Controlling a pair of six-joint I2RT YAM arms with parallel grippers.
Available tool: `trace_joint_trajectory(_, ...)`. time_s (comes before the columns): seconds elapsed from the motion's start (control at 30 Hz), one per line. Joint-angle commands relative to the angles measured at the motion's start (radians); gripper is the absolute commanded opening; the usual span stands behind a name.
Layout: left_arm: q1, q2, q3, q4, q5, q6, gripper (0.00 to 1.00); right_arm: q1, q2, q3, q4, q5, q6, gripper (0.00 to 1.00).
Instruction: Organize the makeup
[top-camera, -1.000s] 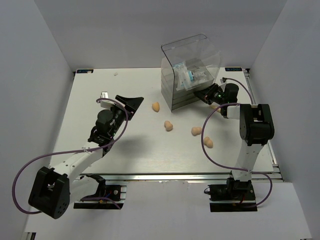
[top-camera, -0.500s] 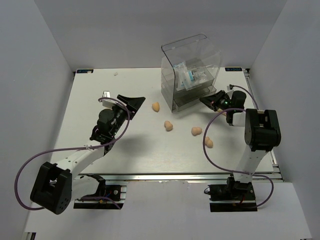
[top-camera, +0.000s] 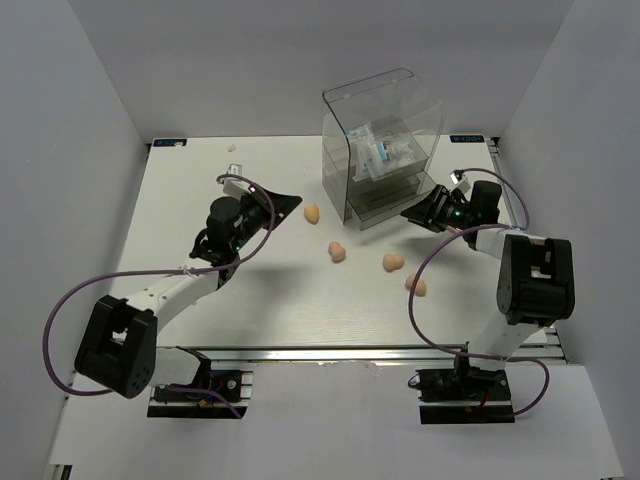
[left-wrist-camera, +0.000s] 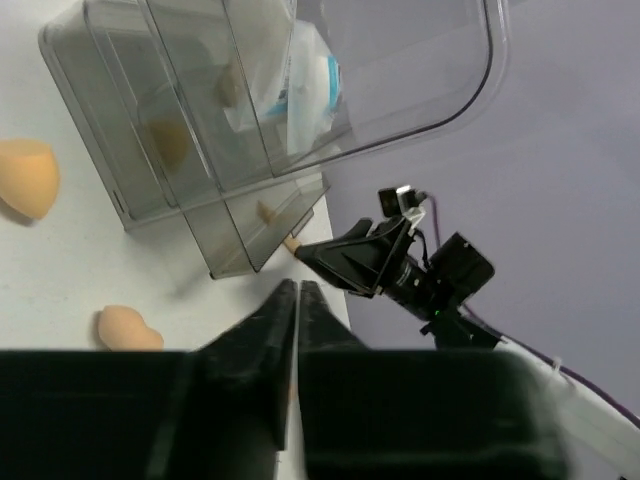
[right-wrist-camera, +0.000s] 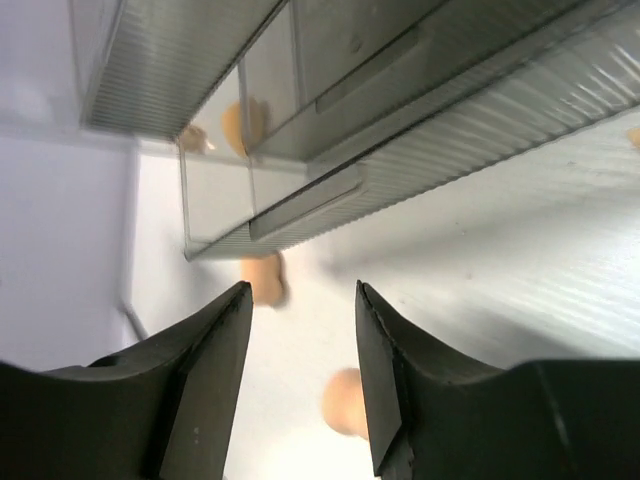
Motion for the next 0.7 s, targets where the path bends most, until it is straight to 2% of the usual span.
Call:
trace_joint_trajectory(0.0, 0.001, 0.028, 0.097, -0.151, 0.101, 0.124, 0.10, -0.001, -0.074, 0.094, -0.323, -0.069, -0.441, 0.51)
trace_joint_trajectory(0.03, -0.002, 0.045, 0.116, -0.197, 0.100, 0.147, 0.07, 0.000, -0.082, 0.146, -0.486, -0.072, -0.531, 0.50)
trace_joint_trajectory(0.07, -0.003, 0.055, 0.136, -0.246, 0.089, 0.202, 0.08, 0.002, -0.100, 0.170, -0.561, -0.071, -0.617, 0.49)
trace_joint_trajectory(0.1, -0.006, 0.066, 0.180, -0.367, 0.054, 0.227, 0.09, 0.009, -0.108, 0.197, -0.633, -0.060, -0.711, 0.49)
trace_joint_trajectory(0.13, -0.011, 0.081, 0.206, -0.435, 0.034, 0.245, 0.23, 0.017, -0.112, 0.247, -0.773, -0.011, -0.885, 0.49)
trace_joint_trajectory(0.23, -0.012, 0.161, 0.284, -0.636, 0.008, 0.295, 0.39, 0.065, -0.126, 0.289, -0.961, 0.146, -1.125, 0.50)
trace_joint_trajectory(0.27, -0.014, 0.198, 0.297, -0.662, 0.005, 0.299, 0.46, 0.069, -0.132, 0.287, -0.989, 0.187, -1.154, 0.51)
trace_joint_trajectory(0.43, -0.038, 0.279, 0.353, -0.747, -0.018, 0.293, 0.63, 0.213, -0.184, 0.215, -1.062, 0.397, -1.227, 0.63)
trace_joint_trajectory(0.67, -0.084, 0.358, 0.392, -0.759, -0.025, 0.298, 0.65, 0.325, -0.234, 0.100, -1.048, 0.503, -1.216, 0.64)
